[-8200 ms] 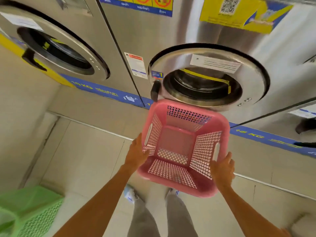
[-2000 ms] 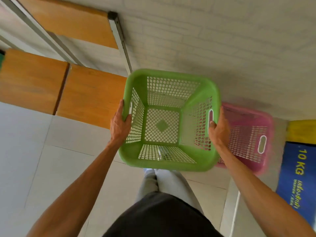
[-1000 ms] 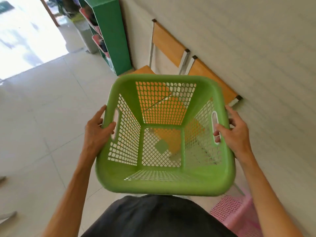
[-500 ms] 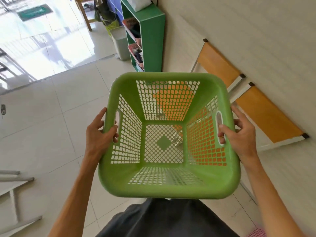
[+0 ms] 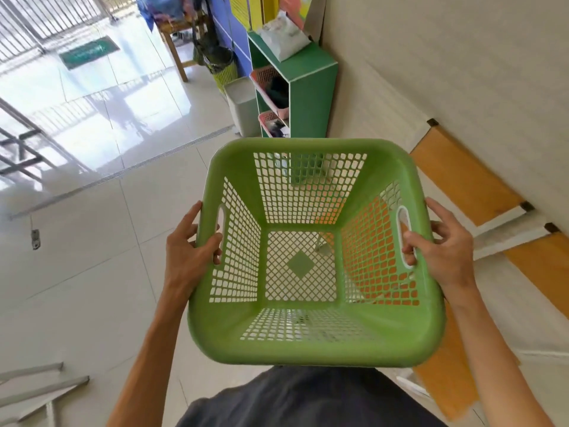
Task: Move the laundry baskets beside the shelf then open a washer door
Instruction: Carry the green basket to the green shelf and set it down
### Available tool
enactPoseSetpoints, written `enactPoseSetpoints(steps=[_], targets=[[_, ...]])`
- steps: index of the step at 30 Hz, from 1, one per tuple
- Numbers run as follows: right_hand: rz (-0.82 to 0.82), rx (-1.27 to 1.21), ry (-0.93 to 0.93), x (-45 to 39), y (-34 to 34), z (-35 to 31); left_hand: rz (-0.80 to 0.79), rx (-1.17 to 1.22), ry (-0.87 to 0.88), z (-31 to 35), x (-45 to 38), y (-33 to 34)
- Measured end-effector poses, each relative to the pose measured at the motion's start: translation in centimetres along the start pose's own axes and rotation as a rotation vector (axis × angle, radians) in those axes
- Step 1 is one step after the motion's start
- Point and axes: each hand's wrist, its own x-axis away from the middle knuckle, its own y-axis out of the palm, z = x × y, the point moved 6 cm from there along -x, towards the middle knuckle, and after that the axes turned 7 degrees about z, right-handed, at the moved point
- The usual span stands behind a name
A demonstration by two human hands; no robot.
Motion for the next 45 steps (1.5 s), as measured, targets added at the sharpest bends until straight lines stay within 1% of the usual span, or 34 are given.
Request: enactPoseSetpoints(steps=[5,10,15,18,21,27,34,39,45], targets=[[-0.003,0.003,-0.006,-4.7,6.3,-3.0,0.022,-0.014,0.019,0.7,-8.5,-1.0],[0.034,-0.011,0.023,-7.2,11.5,-4.6,-0.028,0.010,-0.001,0.1,-16.3,-1.0],[0.149,-0.025,0.065,-8.2,15.9,-6.0,-0.158,0.013,0.032,0.2,-25.8,0.0],[0.270,-0.070,0.092,-7.3,18.7,-6.7,-0.271,-0.001,0.069,1.0,-31.8,1.1],[0.377,-0.063,0.106,-6.0,21.6,-7.7,-0.371,-0.033,0.119,2.1,-37.0,2.4],[0.646,-0.104,0.139,-4.4,23.4,-7.5,-0.600,-0.049,0.244,6.0,-44.0,8.7],[0.874,-0.104,0.259,-5.8,23.0,-5.2,-0.824,-0.073,0.361,10.2,-47.2,20.0],[0.892,-0.025,0.377,-9.2,21.7,-3.9,-0.892,-0.082,0.371,12.6,-49.2,26.7],[0.931,0.034,0.440,-14.3,20.9,-2.6,-0.938,-0.118,0.409,13.8,-51.3,32.5]])
